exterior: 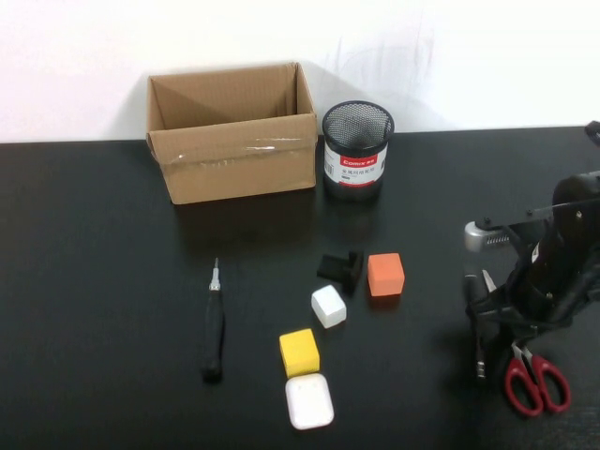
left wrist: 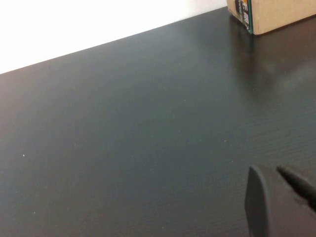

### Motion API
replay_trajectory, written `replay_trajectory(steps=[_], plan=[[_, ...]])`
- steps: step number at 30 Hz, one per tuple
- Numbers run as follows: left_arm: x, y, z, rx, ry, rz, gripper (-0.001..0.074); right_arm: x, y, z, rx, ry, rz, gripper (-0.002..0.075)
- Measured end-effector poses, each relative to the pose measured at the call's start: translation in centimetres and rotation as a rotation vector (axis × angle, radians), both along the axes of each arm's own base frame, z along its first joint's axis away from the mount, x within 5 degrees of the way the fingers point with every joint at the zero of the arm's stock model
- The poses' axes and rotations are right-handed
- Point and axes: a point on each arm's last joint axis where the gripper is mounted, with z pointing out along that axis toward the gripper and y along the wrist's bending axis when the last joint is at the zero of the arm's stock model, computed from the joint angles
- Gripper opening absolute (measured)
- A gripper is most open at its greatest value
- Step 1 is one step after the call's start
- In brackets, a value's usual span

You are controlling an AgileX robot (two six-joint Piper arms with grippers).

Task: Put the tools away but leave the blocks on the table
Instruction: Pick up the scissors from the table, then place the Scissors into the box

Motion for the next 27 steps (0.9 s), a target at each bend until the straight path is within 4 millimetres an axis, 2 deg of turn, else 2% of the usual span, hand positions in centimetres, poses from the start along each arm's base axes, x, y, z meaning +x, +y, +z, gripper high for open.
replay_trajectory(steps=[4,7,13,16,21,27], plan=[[0.0,0.0,0.0,0.0,0.0,0.0,-0.0003,0.2,-0.2,0.4,-0.035,0.003,0.0,0.0062],[0.0,0.0,0.0,0.0,0.0,0.0,-0.0003,0.7,-0.3,1.9,-0.052,-0.038,0.012,0.006],[0.0,0.0,0.0,0.0,0.0,0.0,-0.0003,2.1,0.0,9.1,-0.004,-0.301,0.042,0.0059],[0.0,0.0,0.0,0.0,0.0,0.0,-0.0003,3.0,0.8,12.3,0.032,-0.467,0.097,0.0059],[0.0,0.0,0.0,0.0,0.0,0.0,-0.0003,4.5,3.6,16.0,0.13,-0.771,0.176,0.0059],[0.0,0.0,0.0,0.0,0.0,0.0,-0.0003,5.1,8.7,17.3,0.252,-1.096,0.334,0.0059]])
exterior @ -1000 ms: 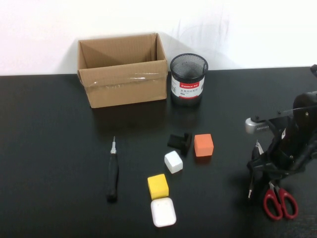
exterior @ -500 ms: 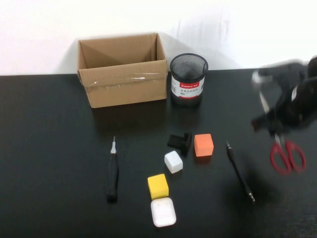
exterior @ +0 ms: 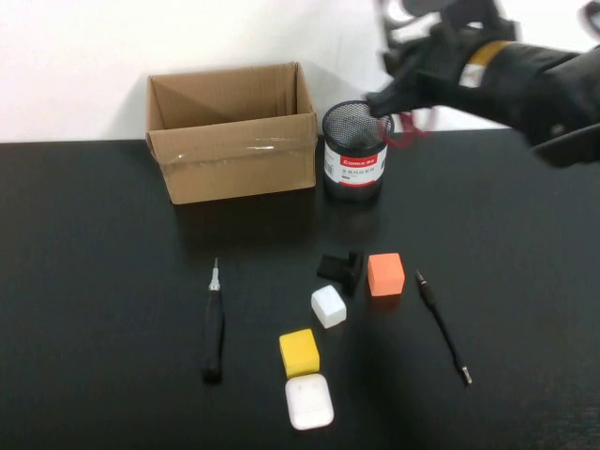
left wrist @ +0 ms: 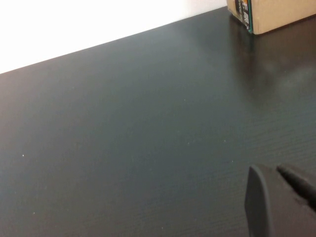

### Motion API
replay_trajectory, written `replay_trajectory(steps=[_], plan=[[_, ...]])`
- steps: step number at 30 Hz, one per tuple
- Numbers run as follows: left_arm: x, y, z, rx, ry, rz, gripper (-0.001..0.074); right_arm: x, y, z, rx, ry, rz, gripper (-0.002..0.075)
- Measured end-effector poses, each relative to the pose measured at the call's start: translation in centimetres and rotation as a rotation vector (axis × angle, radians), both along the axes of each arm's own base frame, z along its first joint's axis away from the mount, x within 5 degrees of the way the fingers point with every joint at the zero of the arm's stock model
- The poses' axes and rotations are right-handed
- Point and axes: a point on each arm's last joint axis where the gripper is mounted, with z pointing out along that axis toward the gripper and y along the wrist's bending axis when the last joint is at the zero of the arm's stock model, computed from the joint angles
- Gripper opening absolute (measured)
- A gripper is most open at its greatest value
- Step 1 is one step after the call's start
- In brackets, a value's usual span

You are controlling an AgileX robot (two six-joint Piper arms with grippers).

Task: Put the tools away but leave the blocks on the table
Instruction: Place the Scissors into the box

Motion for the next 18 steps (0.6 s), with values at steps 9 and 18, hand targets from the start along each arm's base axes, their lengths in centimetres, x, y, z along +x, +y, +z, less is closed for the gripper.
replay_trajectory(steps=[9,18], plan=[[0.0,0.0,0.0,0.0,0.0,0.0,-0.0003,1.9,8.0,1.0,-0.092,-0.32,0.21,0.0059],[0.0,0.0,0.0,0.0,0.0,0.0,-0.0003,7.0,12.3,-1.9,-0.148,-0.421,0.236,0.0059]])
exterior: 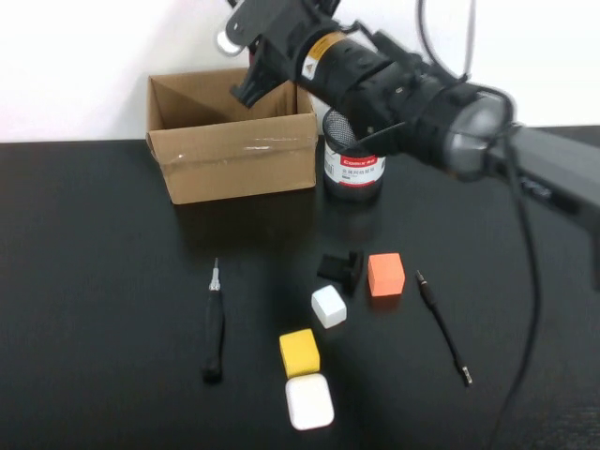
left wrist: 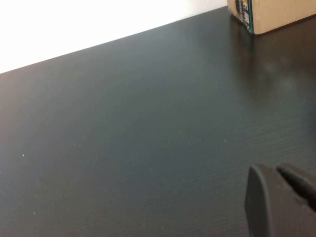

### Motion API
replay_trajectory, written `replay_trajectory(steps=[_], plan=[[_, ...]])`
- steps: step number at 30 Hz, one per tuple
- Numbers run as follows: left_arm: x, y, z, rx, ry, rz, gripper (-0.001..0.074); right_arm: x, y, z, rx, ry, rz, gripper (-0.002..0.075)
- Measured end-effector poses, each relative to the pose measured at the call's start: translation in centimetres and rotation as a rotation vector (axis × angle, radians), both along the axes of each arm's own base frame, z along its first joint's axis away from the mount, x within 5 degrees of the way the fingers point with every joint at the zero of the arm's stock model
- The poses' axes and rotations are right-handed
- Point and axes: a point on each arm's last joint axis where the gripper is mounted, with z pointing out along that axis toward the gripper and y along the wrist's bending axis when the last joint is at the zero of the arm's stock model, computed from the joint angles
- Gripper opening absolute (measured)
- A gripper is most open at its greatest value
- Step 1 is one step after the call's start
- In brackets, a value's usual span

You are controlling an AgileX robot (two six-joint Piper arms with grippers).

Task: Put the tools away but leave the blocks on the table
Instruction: Place the Scissors into the box, then pick up the long Screwdriver from the table

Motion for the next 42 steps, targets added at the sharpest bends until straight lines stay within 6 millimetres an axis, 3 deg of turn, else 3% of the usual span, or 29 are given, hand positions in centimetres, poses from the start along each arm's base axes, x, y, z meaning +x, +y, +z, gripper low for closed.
replay_trajectory(steps=[5,6,7,12,13,14,15,20,25,28,36,37,40,41,42], plan=[[0.0,0.0,0.0,0.0,0.0,0.0,-0.0003,1.6,1.1,-2.6,-0.041,0.006,0.0,0.0106],[0.0,0.0,0.0,0.0,0.0,0.0,-0.0003,0.6,0.5,1.2,-0.005,-0.05,0.0,0.0132],[0.0,0.0,0.0,0.0,0.0,0.0,-0.0003,1.8,1.2,-3.1,-0.052,0.015,0.0,0.0154],[0.0,0.0,0.0,0.0,0.0,0.0,-0.0003,1.8,1.2,-2.9,-0.045,0.017,-0.002,0.022],[0.0,0.0,0.0,0.0,0.0,0.0,-0.0003,1.7,1.1,-2.6,-0.037,0.022,-0.005,0.0223],[0.0,0.0,0.0,0.0,0.0,0.0,-0.0003,-0.3,-0.3,4.3,0.037,-0.067,-0.008,0.0225],[0.0,0.0,0.0,0.0,0.0,0.0,-0.0003,1.5,0.9,-2.0,-0.031,0.052,-0.013,0.0225],[0.0,0.0,0.0,0.0,0.0,0.0,-0.0003,-0.2,-0.3,1.7,-0.026,0.173,-0.031,0.0228],[0.0,0.0,0.0,0.0,0.0,0.0,-0.0003,-3.4,-2.6,6.3,-0.103,0.328,-0.046,0.0228],[0.0,0.0,0.0,0.0,0.0,0.0,-0.0003,-5.3,-4.3,8.0,-0.136,0.459,-0.107,0.0228],[0.0,0.0,0.0,0.0,0.0,0.0,-0.0003,-8.1,-9.1,10.0,-0.204,0.672,-0.428,0.0227],[0.0,0.0,0.0,0.0,0.0,0.0,-0.0003,-9.6,-12.3,13.6,-0.121,0.633,-0.475,0.0227],[0.0,0.0,0.0,0.0,0.0,0.0,-0.0003,-9.3,-14.8,13.8,-0.046,0.719,-0.528,0.0227],[0.0,0.0,0.0,0.0,0.0,0.0,-0.0003,-8.4,-11.9,10.8,-0.099,0.805,-0.484,0.0227],[0.0,0.0,0.0,0.0,0.0,0.0,-0.0003,-8.4,-12.6,10.9,-0.064,0.846,-0.487,0.0227]])
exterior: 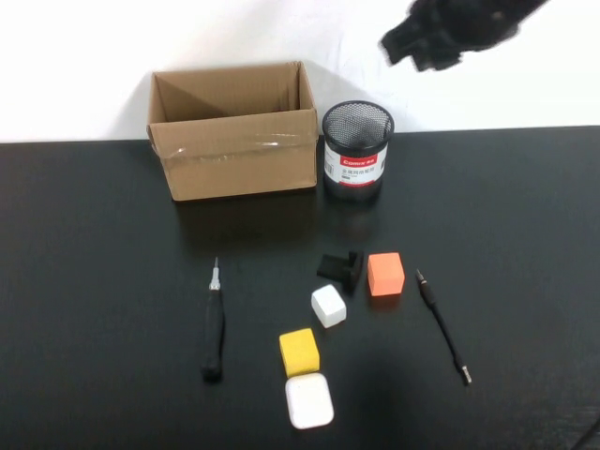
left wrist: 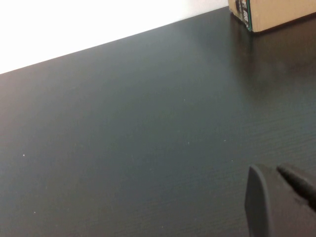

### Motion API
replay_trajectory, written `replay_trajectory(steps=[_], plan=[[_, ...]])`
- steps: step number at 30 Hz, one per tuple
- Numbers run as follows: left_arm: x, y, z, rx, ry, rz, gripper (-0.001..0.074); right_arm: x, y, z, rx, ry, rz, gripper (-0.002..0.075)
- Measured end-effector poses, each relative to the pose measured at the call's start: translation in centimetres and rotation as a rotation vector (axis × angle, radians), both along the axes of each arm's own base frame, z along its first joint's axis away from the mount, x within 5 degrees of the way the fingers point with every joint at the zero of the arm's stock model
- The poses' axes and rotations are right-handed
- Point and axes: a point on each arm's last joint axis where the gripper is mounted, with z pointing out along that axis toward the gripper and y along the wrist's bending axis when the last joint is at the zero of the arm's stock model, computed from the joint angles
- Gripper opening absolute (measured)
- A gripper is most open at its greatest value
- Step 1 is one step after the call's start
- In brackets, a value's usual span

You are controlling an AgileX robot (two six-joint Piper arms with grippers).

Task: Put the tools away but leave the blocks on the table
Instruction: Pick up the long Screwdriver from the table

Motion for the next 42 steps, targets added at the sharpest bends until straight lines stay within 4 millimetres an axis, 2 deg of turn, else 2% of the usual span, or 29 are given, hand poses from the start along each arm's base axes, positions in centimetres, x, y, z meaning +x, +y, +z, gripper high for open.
replay_trajectory(steps=[2,3,4,5,6,8,9,10,13,14,16,17,18,19,20,30,39,40,41,42], plan=[[0.0,0.0,0.0,0.0,0.0,0.0,-0.0003,0.2,-1.5,-0.3,0.057,0.068,-0.039,0.0227],[0.0,0.0,0.0,0.0,0.0,0.0,-0.0003,-0.9,-4.5,1.7,0.108,0.042,-0.096,0.0227],[0.0,0.0,0.0,0.0,0.0,0.0,-0.0003,-0.9,-4.6,0.9,0.121,0.082,-0.1,0.0227],[0.0,0.0,0.0,0.0,0.0,0.0,-0.0003,0.2,-3.0,-2.2,0.1,0.173,-0.082,0.0227],[0.0,0.0,0.0,0.0,0.0,0.0,-0.0003,-0.9,-4.4,-1.2,0.123,0.162,-0.107,0.0227],[0.0,0.0,0.0,0.0,0.0,0.0,-0.0003,-1.0,-4.3,-3.6,0.107,0.239,-0.118,0.0227],[0.0,0.0,0.0,0.0,0.0,0.0,-0.0003,-1.1,-4.2,-5.0,0.101,0.281,-0.124,0.0227],[0.0,0.0,0.0,0.0,0.0,0.0,-0.0003,-0.3,-3.5,-8.4,0.078,0.372,-0.127,0.0227],[0.0,0.0,0.0,0.0,0.0,0.0,-0.0003,-1.0,-3.3,-12.1,0.1,0.46,-0.137,0.0227],[0.0,0.0,0.0,0.0,0.0,0.0,-0.0003,-2.1,-3.9,-11.3,0.123,0.434,-0.14,0.0227],[0.0,0.0,0.0,0.0,0.0,0.0,-0.0003,-2.3,-3.9,-13.2,0.123,0.453,-0.147,0.0227],[0.0,0.0,0.0,0.0,0.0,0.0,-0.0003,-1.8,-3.5,-15.6,0.099,0.5,-0.147,0.0227],[0.0,0.0,0.0,0.0,0.0,0.0,-0.0003,-2.4,-4.0,-14.8,0.117,0.465,-0.15,0.0227],[0.0,0.0,0.0,0.0,0.0,0.0,-0.0003,-2.0,-3.6,-16.8,0.095,0.505,-0.151,0.0227],[0.0,0.0,0.0,0.0,0.0,0.0,-0.0003,-2.3,-3.9,-16.3,0.105,0.484,-0.151,0.0227],[0.0,0.0,0.0,0.0,0.0,0.0,-0.0003,-0.9,-3.4,-20.7,0.051,0.542,-0.114,0.0227],[0.0,0.0,0.0,0.0,0.0,0.0,-0.0003,-0.1,-2.8,-22.2,0.076,0.52,-0.074,0.0227],[0.0,0.0,0.0,0.0,0.0,0.0,-0.0003,0.1,-2.4,-23.8,0.064,0.556,-0.062,0.0227],[0.0,0.0,0.0,0.0,0.0,0.0,-0.0003,0.2,-2.3,-23.9,0.066,0.552,-0.05,0.0227],[0.0,0.0,0.0,0.0,0.0,0.0,-0.0003,0.1,-2.4,-22.6,0.083,0.512,-0.04,0.0227]])
